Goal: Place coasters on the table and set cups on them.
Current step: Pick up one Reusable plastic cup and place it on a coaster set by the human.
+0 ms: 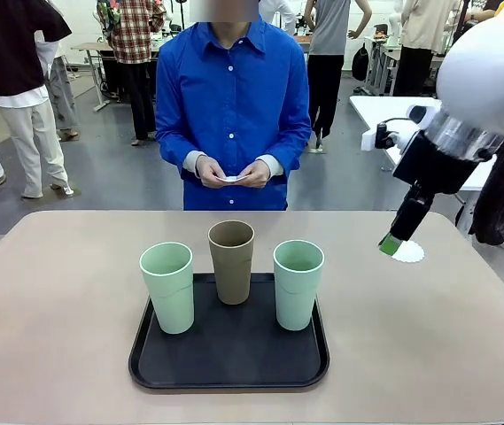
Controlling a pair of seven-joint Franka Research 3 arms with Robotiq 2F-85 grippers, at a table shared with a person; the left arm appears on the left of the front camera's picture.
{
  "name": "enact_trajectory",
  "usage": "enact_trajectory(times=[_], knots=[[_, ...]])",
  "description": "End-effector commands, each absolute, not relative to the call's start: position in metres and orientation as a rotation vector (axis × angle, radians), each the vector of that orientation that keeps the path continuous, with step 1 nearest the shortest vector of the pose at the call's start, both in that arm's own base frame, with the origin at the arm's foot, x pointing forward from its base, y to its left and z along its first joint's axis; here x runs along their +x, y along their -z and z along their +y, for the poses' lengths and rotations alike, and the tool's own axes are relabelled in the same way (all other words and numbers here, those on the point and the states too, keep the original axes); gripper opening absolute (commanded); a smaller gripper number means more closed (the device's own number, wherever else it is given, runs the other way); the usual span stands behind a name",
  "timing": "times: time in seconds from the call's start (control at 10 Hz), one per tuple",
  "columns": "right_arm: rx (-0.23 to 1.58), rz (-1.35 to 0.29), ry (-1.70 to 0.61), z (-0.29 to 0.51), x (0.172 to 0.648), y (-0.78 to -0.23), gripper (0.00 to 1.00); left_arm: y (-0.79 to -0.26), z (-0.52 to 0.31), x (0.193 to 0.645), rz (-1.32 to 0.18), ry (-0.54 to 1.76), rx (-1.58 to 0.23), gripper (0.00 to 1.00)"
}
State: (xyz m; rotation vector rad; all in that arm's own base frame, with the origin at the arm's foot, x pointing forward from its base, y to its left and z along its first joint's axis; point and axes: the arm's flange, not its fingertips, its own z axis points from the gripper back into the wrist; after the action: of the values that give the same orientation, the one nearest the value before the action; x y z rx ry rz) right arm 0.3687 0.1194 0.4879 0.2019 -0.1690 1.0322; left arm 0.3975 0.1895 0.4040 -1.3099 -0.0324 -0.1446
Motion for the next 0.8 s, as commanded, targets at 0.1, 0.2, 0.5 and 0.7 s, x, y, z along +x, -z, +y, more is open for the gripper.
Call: enact_trajectory(times=[0.1, 0.2, 0.5, 0.7], knots=[[0.222, -0.181, -1.008, 0.115, 0.367, -0.496, 1.00, -0.406, 0.190, 0.397, -0.040, 0.145, -1.318, 1.00], [0.222, -0.181, -1.008, 0.115, 0.367, -0.496, 1.00, -0.406, 0.190, 0.397, -0.040, 0.145, -1.318, 1.00], [0.396, -0.306, -1.139, 0.087, 0.369, -0.488, 1.00, -0.406, 0.190, 0.397, -0.040, 0.145, -1.318, 1.00], [0.712, -0.505, -1.156, 0.046, 0.376, -0.474, 1.00, -0.406, 0.190, 0.397, -0.040, 0.145, -1.318, 1.00]])
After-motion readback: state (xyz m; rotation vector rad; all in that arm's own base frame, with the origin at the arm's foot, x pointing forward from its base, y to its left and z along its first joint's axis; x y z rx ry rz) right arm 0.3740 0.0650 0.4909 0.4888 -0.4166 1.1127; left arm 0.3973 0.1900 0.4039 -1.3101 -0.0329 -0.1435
